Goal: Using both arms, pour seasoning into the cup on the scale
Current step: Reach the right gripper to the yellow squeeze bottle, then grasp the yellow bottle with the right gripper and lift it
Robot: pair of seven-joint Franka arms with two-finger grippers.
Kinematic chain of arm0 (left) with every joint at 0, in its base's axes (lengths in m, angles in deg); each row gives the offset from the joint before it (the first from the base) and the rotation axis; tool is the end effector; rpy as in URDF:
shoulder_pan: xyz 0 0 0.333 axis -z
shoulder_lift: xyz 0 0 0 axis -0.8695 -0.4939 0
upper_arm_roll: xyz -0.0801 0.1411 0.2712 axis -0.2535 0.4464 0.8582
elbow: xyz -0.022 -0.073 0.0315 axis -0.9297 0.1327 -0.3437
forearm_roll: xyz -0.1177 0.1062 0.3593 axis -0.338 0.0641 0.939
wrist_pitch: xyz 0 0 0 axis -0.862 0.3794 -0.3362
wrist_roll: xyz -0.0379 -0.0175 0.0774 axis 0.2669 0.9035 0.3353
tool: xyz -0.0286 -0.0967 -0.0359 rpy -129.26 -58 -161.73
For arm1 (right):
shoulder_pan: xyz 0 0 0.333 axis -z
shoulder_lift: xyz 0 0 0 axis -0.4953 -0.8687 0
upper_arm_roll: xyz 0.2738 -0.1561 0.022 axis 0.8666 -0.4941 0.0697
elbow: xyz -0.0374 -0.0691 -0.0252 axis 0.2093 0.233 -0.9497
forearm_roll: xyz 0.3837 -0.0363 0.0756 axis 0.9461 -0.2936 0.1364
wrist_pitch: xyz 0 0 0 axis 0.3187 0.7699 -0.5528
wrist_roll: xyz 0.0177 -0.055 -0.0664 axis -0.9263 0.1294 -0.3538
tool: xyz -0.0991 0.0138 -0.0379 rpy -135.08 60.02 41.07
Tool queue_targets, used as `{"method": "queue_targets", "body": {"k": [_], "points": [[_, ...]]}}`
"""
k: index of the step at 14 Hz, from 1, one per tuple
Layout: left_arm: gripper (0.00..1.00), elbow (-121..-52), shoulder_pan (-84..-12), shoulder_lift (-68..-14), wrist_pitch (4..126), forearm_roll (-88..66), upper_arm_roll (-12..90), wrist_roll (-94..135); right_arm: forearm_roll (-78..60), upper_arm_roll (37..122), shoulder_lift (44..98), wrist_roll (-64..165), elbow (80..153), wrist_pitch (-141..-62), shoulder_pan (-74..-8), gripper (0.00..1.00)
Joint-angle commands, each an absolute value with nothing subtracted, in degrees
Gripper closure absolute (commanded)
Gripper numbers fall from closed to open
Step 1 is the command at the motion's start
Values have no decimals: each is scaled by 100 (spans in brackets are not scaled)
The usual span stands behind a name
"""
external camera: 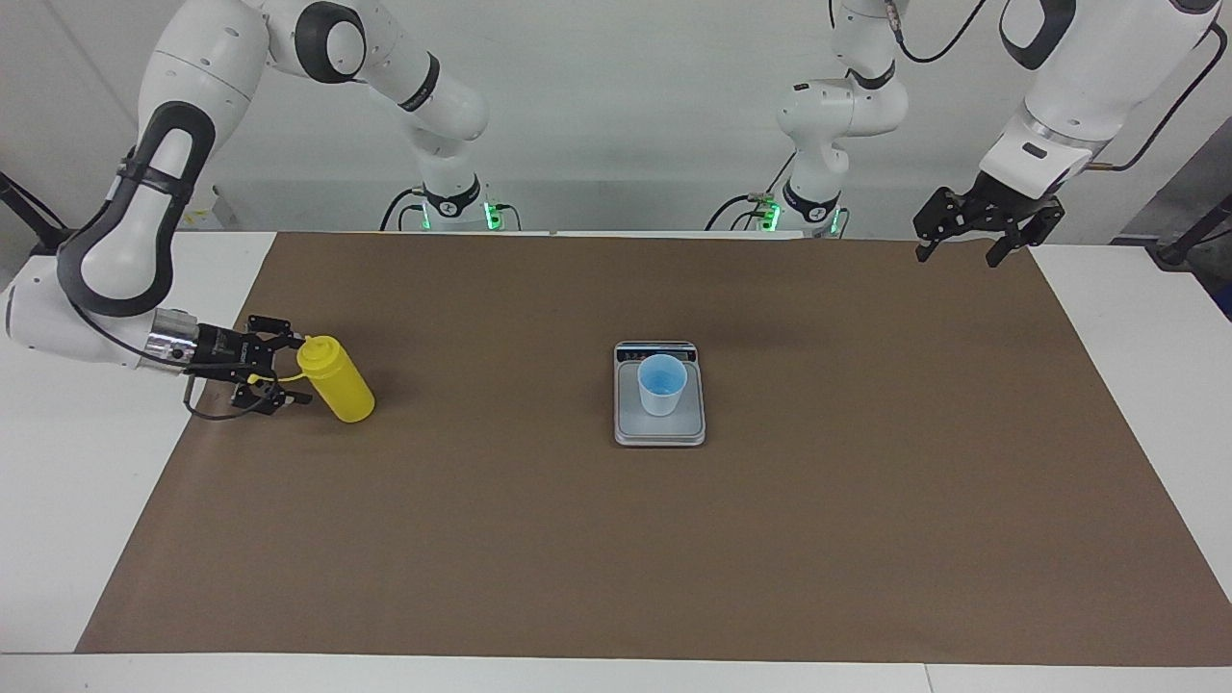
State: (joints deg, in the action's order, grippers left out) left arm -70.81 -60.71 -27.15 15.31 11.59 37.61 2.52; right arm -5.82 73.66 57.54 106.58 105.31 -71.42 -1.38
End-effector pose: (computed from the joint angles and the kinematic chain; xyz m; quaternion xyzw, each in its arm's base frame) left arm 0.5296 -0.0453 0.6265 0.9980 -0.0568 -0.0113 0.0245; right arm 0.5793 -0.2258 0.3246 -0.6827 0.6118 0.3257 0.2312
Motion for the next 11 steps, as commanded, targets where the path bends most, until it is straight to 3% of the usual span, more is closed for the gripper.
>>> {"method": "queue_targets", "body": {"k": [1,11], "points": [[0,-7213,-6128,-2588,1510,1145,3737,298,-343,7394,6007,10831,10867,-7403,-121,0],[0,-7213,-6128,-2588,1510,1145,3737,298,-132,7403,6218,10770,11412,-7518,-95,0]]}}
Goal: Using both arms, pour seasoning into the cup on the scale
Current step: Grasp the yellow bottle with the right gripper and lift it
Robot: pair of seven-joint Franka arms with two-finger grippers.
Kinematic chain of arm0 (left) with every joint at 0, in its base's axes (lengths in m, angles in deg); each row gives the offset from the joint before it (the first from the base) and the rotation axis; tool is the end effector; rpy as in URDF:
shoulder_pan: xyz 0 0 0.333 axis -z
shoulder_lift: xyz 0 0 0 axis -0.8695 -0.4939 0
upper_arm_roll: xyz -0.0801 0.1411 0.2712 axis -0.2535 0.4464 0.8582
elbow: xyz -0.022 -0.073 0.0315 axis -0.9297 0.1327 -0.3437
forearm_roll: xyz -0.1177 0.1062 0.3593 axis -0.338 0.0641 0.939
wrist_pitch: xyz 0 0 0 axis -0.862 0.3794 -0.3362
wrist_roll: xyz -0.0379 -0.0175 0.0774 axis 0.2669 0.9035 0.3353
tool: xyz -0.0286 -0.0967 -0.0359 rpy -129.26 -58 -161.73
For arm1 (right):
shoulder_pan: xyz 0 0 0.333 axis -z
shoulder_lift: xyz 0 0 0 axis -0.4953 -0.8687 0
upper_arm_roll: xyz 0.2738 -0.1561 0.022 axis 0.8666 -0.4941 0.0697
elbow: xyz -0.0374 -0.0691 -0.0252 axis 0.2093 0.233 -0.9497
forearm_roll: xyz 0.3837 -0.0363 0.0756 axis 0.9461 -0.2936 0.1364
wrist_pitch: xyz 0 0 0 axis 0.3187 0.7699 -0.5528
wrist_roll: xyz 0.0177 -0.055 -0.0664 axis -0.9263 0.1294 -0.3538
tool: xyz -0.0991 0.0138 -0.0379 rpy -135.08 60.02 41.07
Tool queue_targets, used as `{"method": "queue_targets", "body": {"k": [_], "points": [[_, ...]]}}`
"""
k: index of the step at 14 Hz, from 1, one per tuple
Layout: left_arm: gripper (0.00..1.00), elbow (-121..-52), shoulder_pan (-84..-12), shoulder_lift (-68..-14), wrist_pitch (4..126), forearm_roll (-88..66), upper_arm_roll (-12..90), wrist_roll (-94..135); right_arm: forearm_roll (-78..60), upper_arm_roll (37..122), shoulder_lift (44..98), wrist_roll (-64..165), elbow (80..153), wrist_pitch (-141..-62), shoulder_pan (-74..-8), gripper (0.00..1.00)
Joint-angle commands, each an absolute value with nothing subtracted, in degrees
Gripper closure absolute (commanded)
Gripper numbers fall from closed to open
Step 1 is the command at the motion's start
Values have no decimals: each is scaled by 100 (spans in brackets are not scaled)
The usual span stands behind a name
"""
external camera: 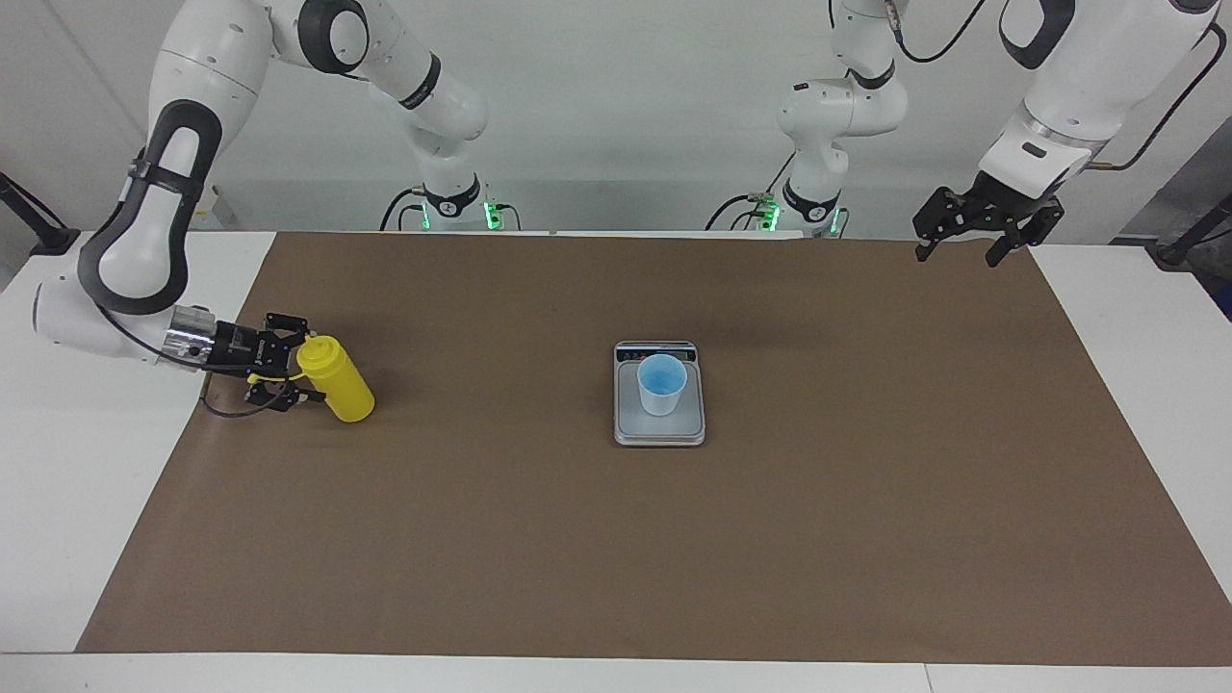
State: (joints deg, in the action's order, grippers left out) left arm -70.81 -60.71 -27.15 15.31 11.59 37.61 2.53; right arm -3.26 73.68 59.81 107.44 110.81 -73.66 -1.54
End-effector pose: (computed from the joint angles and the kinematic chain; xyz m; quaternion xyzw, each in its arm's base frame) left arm 0.5296 -0.0453 0.6265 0.9980 -0.0567 -0.0113 0.0245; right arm 0.5654 -0.2138 0.3135 -0.6602 0.6257 0.3369 0.2431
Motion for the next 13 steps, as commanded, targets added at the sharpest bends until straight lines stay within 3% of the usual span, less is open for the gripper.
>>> {"method": "queue_targets", "body": {"k": [1,11,12,13], "points": [[0,-7213,-6128,-2588,1510,1145,3737,298,-114,7394,6244,10753,11447,-7527,-95,0],[0,-7213,-6128,-2588,1510,1145,3737,289,369,7394,6332,10709,11834,-8177,-95,2],[0,-7213,-6128,-2588,1510,1145,3737,298,387,7403,6341,10682,11860,-8125,-95,9],[0,-7213,-6128,-2588,1510,1145,3737,289,465,7403,6385,10630,11913,-8090,-86,23]]}}
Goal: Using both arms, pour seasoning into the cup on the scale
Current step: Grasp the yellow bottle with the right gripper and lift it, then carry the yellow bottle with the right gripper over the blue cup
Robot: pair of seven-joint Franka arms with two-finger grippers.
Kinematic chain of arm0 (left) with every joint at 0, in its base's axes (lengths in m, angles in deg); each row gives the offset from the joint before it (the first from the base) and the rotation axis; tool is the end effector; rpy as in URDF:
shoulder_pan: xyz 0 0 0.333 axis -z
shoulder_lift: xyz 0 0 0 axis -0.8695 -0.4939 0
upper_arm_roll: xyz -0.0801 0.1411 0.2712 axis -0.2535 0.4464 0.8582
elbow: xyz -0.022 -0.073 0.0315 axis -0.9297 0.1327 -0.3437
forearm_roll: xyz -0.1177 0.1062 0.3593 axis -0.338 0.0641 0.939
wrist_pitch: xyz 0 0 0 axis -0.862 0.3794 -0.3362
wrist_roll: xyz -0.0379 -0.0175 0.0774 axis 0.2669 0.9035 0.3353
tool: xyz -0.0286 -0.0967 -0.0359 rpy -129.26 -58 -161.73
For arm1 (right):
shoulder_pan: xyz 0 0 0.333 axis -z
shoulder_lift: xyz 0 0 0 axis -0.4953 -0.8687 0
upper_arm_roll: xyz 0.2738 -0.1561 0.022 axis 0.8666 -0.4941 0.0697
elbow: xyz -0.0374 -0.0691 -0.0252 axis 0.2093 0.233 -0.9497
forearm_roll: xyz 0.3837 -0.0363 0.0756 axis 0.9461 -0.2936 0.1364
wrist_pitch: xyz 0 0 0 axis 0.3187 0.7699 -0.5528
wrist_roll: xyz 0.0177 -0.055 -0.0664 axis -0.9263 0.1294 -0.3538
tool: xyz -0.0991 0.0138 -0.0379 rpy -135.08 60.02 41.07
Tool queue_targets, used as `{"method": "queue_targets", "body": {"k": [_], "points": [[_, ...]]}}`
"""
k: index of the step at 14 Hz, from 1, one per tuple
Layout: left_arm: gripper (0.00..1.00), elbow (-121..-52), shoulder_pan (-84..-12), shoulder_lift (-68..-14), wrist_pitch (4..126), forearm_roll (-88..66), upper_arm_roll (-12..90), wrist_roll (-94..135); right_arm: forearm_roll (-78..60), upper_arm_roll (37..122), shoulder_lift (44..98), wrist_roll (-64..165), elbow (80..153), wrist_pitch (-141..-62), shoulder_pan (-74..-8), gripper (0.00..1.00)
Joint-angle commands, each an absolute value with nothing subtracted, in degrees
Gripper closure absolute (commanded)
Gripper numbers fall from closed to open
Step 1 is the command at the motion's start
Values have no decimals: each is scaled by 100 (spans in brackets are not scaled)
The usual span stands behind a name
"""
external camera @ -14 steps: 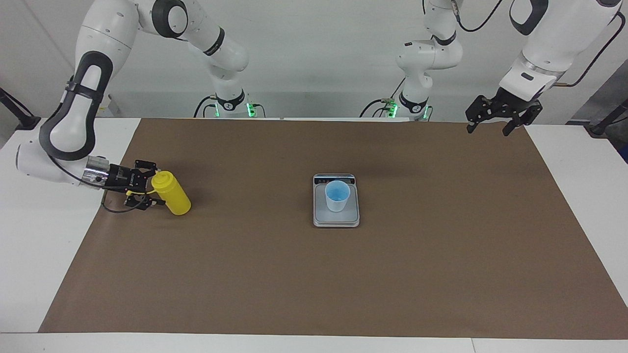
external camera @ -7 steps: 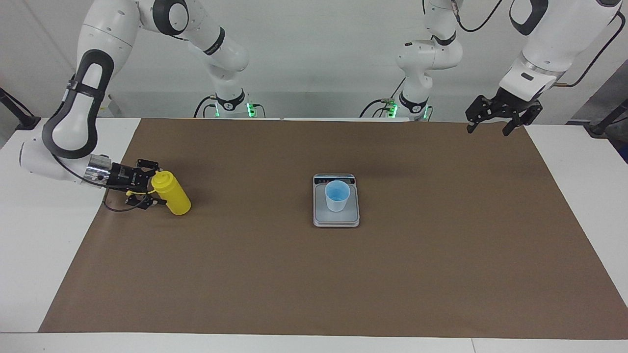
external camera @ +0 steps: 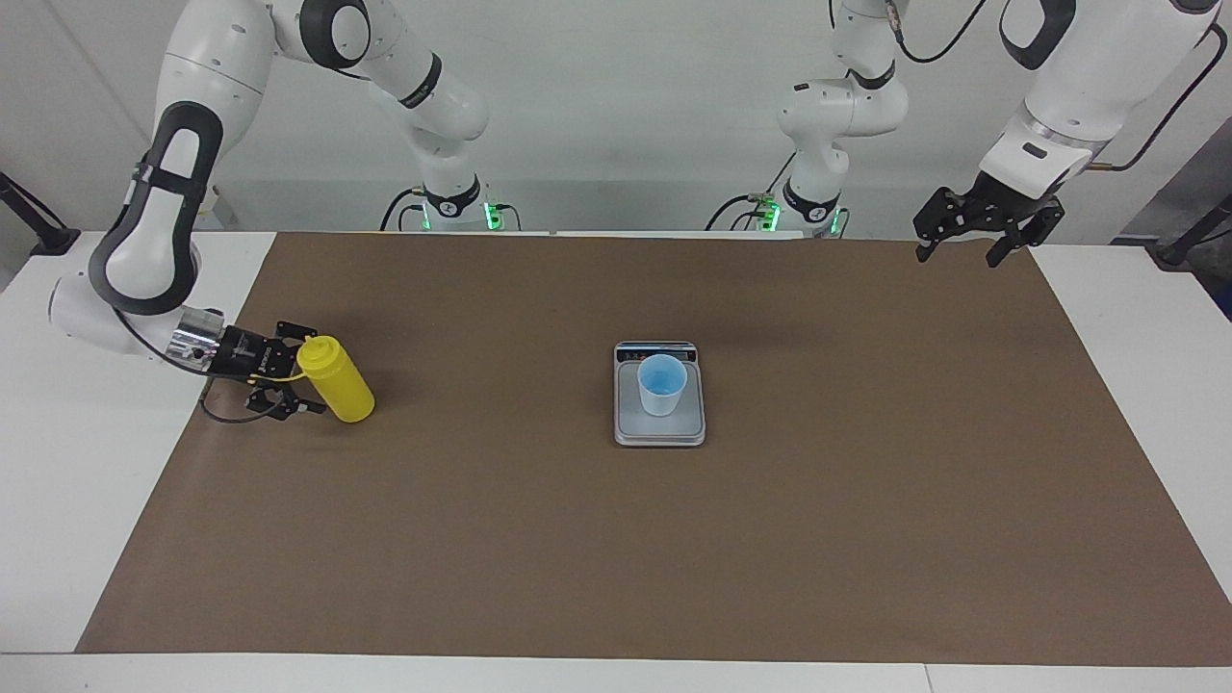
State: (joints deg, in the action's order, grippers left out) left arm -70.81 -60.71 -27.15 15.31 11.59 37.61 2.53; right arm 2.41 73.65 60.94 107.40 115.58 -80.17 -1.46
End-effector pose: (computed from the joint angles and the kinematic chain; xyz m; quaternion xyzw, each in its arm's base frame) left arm 0.5296 -0.0453 0.6265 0.9980 -0.0567 -0.0113 0.0245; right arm 0.5617 -0.2114 0.2980 -0.6259 0.6547 0.3165 0.2819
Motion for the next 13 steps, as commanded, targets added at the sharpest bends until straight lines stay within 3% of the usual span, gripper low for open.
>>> {"method": "queue_targets", "body": {"k": [1,2,3,6,13], "points": [[0,-7213,-6128,-2588,1510,1145,3737,298,649,7394,6403,10638,11966,-8037,-86,42],[0,-7213,-6128,-2588,1510,1145,3737,298,685,7394,6455,10647,11992,-8019,-86,63],[0,-7213,-6128,-2588,1510,1145,3737,289,686,7394,6516,10673,11993,-8019,-95,99],[0,-7213,-6128,-2588,1510,1145,3737,298,686,7385,6779,10909,11993,-8133,-165,100],[0,-7213,-6128,-2588,1510,1145,3737,289,-69,7359,7554,12402,11888,-8862,-1385,100]]}}
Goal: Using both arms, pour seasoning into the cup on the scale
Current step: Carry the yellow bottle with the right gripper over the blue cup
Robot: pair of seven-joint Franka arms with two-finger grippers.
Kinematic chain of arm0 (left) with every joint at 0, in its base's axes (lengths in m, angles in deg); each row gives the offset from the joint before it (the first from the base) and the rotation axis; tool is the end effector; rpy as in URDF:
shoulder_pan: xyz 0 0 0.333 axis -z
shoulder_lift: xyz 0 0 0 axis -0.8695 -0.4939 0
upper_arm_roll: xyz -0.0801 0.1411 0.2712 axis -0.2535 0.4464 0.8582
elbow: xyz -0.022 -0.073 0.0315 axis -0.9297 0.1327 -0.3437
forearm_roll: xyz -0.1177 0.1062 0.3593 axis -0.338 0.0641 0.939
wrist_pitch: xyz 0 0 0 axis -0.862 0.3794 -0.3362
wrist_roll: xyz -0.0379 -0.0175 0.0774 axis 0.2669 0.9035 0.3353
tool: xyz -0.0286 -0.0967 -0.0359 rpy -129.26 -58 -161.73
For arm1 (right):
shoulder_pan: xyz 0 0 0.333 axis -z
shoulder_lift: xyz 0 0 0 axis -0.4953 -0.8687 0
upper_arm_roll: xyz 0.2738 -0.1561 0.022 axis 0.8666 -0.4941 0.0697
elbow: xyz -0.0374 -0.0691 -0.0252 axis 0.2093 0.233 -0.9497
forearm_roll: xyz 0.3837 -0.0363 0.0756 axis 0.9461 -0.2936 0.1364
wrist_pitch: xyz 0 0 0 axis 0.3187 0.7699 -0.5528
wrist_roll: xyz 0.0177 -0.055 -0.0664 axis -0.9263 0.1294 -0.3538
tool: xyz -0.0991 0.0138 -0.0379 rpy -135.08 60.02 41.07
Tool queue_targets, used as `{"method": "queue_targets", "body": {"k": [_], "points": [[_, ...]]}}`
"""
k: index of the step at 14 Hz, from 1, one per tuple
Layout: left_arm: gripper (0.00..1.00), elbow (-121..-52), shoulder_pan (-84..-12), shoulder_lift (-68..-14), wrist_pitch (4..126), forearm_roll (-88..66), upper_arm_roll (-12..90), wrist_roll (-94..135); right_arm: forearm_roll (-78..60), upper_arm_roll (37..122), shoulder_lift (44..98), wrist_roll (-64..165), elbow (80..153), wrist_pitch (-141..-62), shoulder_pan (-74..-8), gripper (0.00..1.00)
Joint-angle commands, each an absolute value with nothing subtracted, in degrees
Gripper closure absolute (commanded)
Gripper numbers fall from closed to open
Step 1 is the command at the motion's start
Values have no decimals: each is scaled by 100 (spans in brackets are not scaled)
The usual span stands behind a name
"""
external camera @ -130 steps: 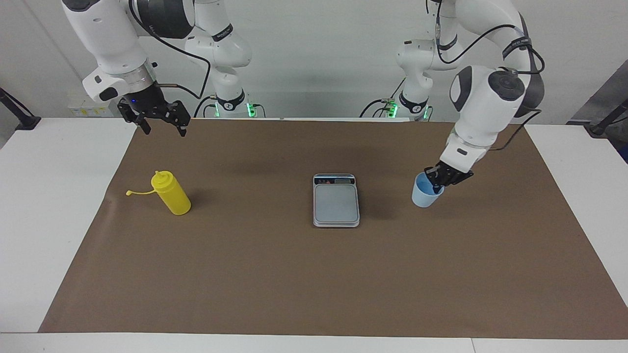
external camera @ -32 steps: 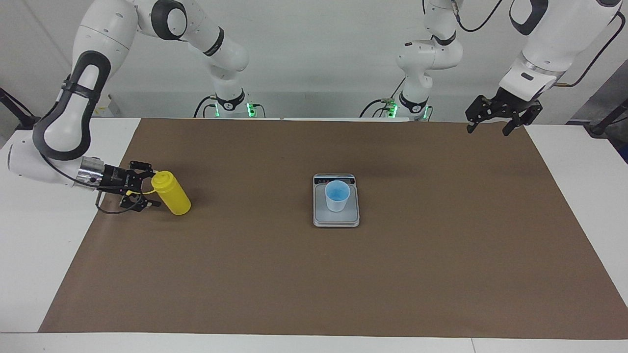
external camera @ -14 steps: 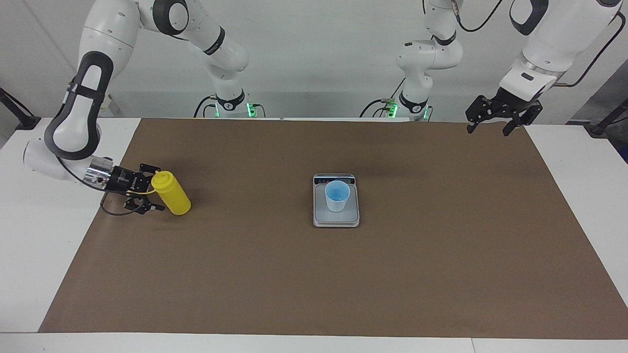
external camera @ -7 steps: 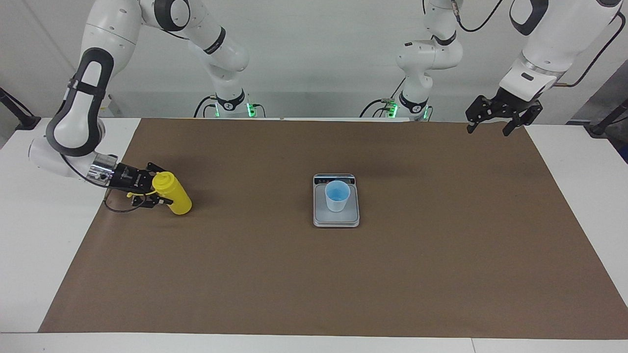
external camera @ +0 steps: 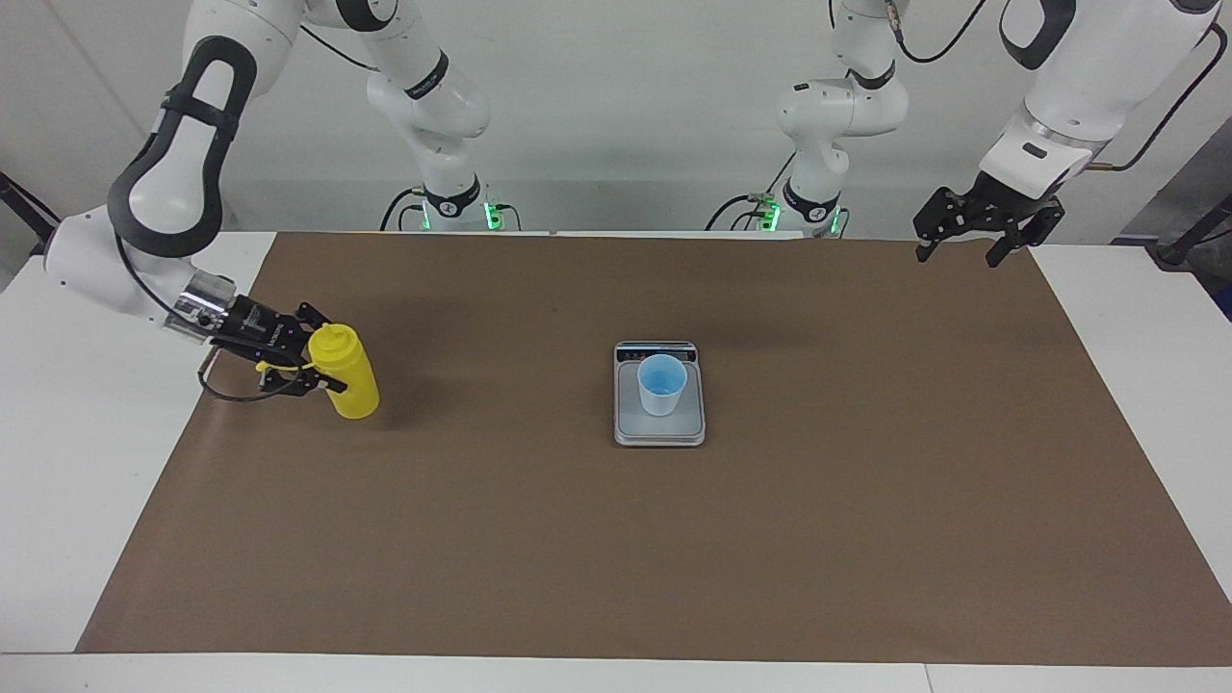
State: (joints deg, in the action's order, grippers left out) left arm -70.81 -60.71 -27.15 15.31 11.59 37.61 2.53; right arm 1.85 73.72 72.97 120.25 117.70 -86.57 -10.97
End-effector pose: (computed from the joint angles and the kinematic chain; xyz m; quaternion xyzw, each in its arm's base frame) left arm 0.5296 -0.0453 0.6265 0.9980 -0.0567 -0.0113 0.0245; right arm 0.5860 -0.1226 0.4089 -0.6373 0.6824 0.2442 0.2618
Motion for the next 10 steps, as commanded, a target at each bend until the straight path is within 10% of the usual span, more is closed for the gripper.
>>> {"method": "queue_targets", "body": {"k": [1,10], "points": [[0,-7213,-6128,-2588,1510,1145,3737,298,-218,7359,7589,12587,11852,-8984,-1605,100],[0,-7213,-6128,-2588,1510,1145,3737,298,-3100,7367,7625,15953,11720,-10866,-4321,100]]}}
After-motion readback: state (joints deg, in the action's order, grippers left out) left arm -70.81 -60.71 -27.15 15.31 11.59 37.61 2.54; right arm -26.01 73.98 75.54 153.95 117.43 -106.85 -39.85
